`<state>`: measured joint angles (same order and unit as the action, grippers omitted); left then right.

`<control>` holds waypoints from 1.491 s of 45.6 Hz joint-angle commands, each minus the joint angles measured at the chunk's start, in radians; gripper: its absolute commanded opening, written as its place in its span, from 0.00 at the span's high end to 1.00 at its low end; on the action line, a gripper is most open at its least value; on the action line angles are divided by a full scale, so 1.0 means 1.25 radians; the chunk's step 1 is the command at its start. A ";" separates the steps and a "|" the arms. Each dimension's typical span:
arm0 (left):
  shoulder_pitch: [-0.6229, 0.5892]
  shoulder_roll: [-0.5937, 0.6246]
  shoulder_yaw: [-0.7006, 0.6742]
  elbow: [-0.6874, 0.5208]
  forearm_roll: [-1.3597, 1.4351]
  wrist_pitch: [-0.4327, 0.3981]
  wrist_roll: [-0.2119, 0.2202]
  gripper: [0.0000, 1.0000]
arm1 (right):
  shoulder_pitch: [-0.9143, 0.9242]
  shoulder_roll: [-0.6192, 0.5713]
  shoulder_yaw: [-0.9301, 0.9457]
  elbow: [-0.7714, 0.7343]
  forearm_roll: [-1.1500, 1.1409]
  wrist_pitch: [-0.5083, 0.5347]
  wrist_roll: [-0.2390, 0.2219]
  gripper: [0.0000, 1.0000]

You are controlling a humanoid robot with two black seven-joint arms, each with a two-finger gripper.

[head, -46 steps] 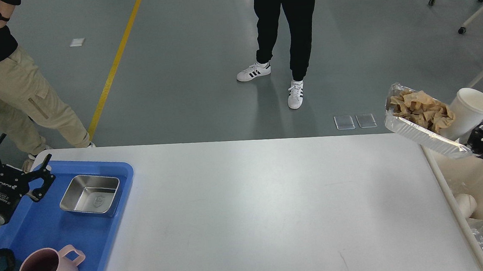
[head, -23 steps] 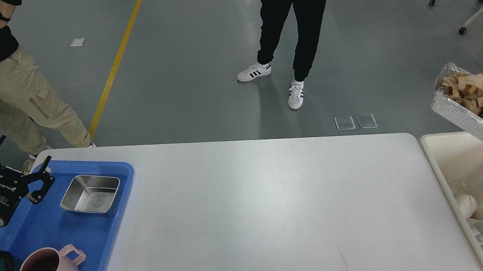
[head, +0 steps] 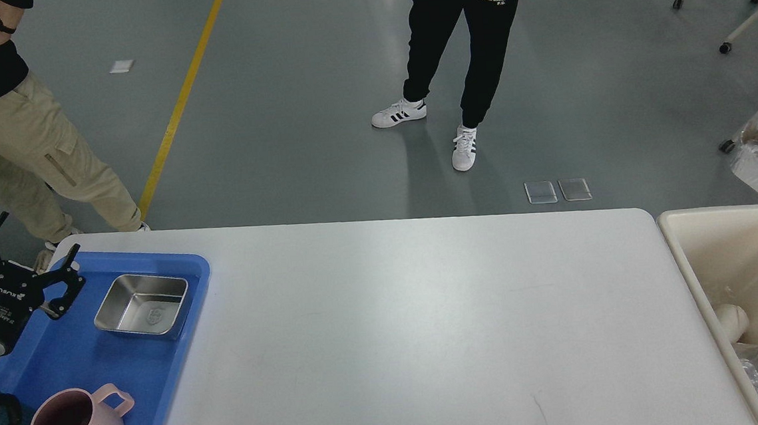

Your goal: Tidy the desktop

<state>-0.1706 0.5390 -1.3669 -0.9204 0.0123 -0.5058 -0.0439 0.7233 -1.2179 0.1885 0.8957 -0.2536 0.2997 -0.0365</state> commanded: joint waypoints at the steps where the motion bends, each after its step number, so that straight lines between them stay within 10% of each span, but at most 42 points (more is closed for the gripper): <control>1: 0.003 0.002 0.000 0.000 0.000 -0.006 0.001 0.02 | -0.028 0.007 -0.001 -0.017 0.020 0.001 0.008 1.00; 52: 0.044 0.001 -0.004 0.004 0.001 -0.033 -0.002 0.02 | -0.182 0.186 0.005 -0.293 0.102 0.007 0.005 1.00; 68: 0.047 0.002 -0.018 0.005 0.002 -0.041 -0.002 0.02 | -0.197 0.196 0.009 -0.321 0.118 0.007 0.006 0.39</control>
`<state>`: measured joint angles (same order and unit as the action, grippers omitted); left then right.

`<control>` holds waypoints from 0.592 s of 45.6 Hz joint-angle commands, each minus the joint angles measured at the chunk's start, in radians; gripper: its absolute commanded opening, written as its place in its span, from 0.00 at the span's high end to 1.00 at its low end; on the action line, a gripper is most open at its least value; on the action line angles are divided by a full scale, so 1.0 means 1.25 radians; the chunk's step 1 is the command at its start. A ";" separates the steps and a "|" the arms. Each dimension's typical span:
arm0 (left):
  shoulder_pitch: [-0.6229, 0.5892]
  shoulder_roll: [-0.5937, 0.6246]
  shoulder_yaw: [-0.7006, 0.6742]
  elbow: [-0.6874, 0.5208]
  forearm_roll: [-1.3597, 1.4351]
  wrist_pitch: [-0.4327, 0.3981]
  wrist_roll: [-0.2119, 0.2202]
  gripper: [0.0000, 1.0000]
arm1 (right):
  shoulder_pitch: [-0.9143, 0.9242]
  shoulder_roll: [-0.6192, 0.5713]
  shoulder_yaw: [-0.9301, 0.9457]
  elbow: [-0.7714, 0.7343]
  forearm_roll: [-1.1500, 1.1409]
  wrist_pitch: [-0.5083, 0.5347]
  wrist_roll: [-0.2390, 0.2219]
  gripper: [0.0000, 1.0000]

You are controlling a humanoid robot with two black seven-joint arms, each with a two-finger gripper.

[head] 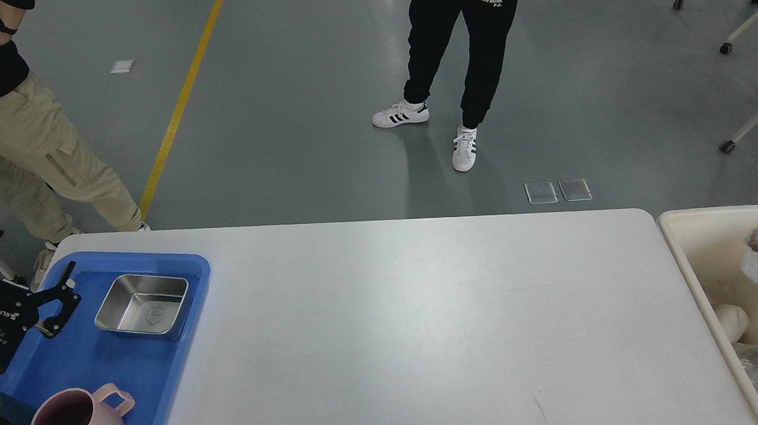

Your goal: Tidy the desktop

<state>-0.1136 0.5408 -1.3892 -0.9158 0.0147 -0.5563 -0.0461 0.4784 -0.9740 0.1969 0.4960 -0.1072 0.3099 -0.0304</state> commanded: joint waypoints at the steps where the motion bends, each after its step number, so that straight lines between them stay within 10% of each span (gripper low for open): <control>1: 0.001 0.001 0.000 0.001 0.001 0.000 0.000 0.02 | -0.001 0.002 0.002 -0.002 0.001 -0.001 0.001 0.37; 27: 0.009 0.004 -0.018 0.004 0.002 -0.015 0.000 0.02 | 0.019 0.049 0.027 -0.045 -0.001 -0.004 0.005 0.00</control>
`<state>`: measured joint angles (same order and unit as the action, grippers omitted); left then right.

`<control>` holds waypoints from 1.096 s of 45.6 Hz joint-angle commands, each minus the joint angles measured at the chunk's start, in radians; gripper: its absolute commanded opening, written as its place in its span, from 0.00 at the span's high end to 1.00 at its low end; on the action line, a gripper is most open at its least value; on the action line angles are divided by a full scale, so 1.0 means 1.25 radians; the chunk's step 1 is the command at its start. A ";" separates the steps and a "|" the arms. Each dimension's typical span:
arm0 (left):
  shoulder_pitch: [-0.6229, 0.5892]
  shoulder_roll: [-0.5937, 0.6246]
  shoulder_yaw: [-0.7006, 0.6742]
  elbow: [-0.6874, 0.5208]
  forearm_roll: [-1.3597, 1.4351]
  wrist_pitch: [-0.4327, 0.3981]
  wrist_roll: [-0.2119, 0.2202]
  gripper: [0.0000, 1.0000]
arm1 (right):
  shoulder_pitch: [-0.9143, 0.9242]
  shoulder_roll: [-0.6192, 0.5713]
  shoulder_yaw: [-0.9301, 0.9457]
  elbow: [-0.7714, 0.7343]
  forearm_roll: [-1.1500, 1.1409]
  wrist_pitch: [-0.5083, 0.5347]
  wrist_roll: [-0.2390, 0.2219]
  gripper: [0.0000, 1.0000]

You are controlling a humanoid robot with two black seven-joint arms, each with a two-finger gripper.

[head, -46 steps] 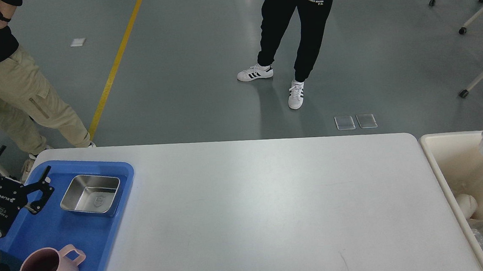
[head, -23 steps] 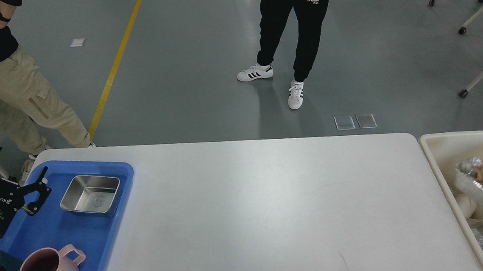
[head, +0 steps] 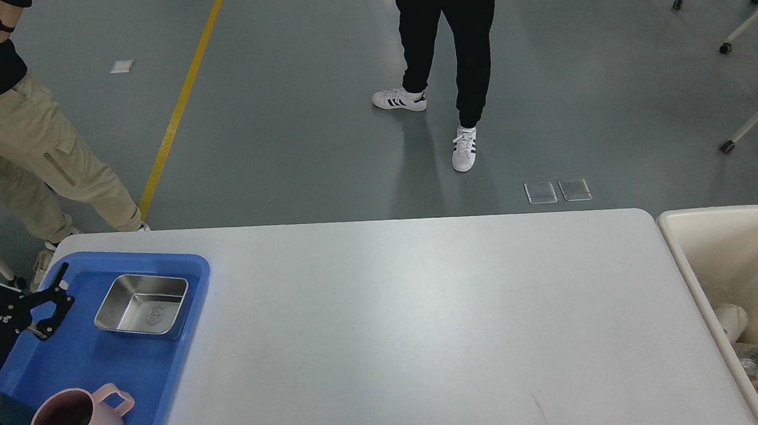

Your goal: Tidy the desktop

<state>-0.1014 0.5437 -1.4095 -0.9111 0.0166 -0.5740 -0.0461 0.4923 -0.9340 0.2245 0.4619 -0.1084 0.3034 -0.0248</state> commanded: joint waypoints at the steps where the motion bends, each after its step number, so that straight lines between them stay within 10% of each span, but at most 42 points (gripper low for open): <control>1: -0.001 0.002 -0.001 0.000 0.000 -0.001 0.000 0.02 | 0.014 0.024 0.006 -0.018 0.000 -0.003 0.000 0.00; 26: 0.004 -0.001 -0.031 0.001 0.000 -0.051 0.000 0.02 | 0.282 0.142 0.061 -0.012 -0.013 0.004 0.003 0.00; 50: 0.016 0.001 -0.058 0.001 -0.001 -0.060 0.000 0.02 | 0.144 0.475 0.735 0.136 -0.002 0.025 0.003 0.00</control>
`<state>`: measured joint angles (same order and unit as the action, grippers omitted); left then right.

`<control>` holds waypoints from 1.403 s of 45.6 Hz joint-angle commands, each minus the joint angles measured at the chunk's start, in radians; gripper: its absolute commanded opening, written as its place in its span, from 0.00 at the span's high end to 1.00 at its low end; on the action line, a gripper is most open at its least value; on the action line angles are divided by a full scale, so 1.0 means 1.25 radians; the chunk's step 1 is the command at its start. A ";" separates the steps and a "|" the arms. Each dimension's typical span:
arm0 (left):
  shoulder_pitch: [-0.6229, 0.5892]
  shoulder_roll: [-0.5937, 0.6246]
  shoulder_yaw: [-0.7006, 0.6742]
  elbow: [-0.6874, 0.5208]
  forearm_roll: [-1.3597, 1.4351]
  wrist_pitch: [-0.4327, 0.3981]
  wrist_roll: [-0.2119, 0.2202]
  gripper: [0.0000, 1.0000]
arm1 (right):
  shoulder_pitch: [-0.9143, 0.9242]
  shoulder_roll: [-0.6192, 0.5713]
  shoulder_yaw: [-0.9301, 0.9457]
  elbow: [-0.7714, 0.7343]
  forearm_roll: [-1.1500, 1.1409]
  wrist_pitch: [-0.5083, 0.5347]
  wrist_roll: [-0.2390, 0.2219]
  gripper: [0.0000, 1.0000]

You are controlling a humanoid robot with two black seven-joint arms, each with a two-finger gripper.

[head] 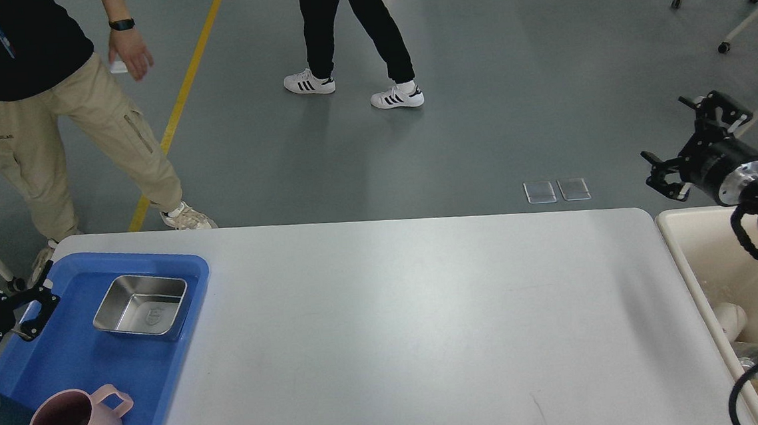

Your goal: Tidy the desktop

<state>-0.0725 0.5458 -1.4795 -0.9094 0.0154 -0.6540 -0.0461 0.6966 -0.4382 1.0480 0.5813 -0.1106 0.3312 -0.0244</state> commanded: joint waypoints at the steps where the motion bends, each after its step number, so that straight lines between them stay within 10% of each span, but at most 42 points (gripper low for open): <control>1: -0.008 -0.001 -0.002 0.000 0.000 0.004 0.000 0.02 | -0.022 0.096 0.092 0.042 0.000 0.004 0.004 0.00; 15: -0.018 -0.010 -0.006 0.000 0.000 0.002 0.000 0.02 | -0.079 0.282 0.215 0.047 0.000 0.064 0.017 0.00; 64: -0.064 -0.161 -0.045 0.000 -0.007 -0.028 0.001 0.02 | -0.273 0.374 0.276 0.120 0.003 0.115 0.038 0.00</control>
<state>-0.1414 0.3650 -1.5314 -0.9095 0.0070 -0.6882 -0.0445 0.3747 0.0040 1.3778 0.7285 -0.1073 0.4780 0.0246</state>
